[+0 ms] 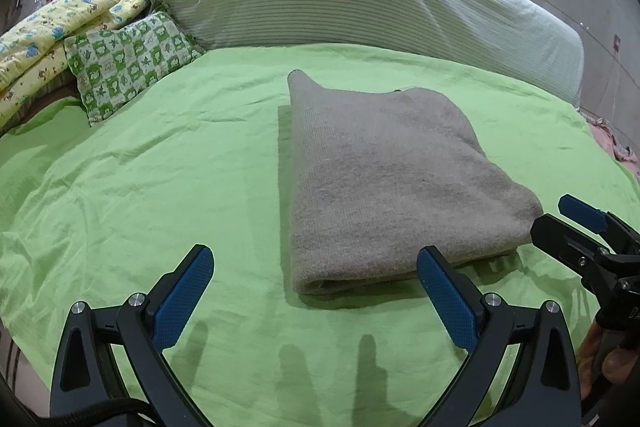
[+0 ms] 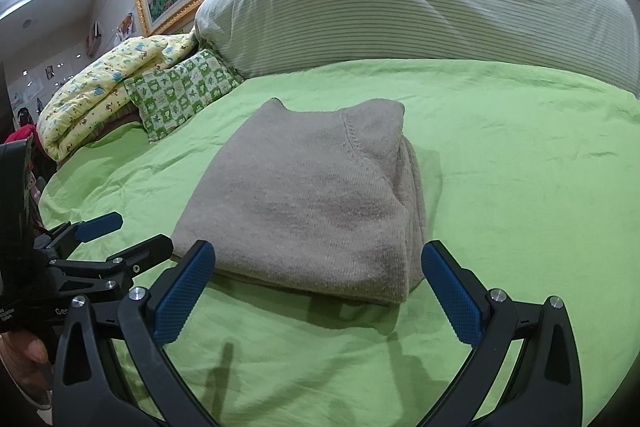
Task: Fold small clothes
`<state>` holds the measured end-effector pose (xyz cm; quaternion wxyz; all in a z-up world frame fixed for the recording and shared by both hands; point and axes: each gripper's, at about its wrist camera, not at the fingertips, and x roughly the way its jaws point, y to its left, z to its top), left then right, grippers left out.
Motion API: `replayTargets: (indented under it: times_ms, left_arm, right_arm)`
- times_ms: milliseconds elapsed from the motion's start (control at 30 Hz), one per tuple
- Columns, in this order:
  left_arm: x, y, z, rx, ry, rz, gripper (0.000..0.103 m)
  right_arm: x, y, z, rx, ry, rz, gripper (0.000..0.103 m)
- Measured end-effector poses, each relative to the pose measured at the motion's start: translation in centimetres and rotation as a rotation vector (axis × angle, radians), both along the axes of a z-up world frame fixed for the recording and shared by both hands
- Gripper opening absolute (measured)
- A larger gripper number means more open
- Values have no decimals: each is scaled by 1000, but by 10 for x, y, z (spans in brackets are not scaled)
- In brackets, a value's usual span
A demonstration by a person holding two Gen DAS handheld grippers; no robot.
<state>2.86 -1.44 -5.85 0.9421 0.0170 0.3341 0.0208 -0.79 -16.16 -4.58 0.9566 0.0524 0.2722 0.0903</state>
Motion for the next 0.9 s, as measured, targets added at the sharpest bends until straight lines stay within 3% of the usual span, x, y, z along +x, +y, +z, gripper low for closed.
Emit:
replayTargets:
  times_ms: [900]
  left_arm:
    - [1, 1, 1, -1, 9, -14, 102]
  right_arm:
    - [5, -4, -4, 13, 17, -5, 103]
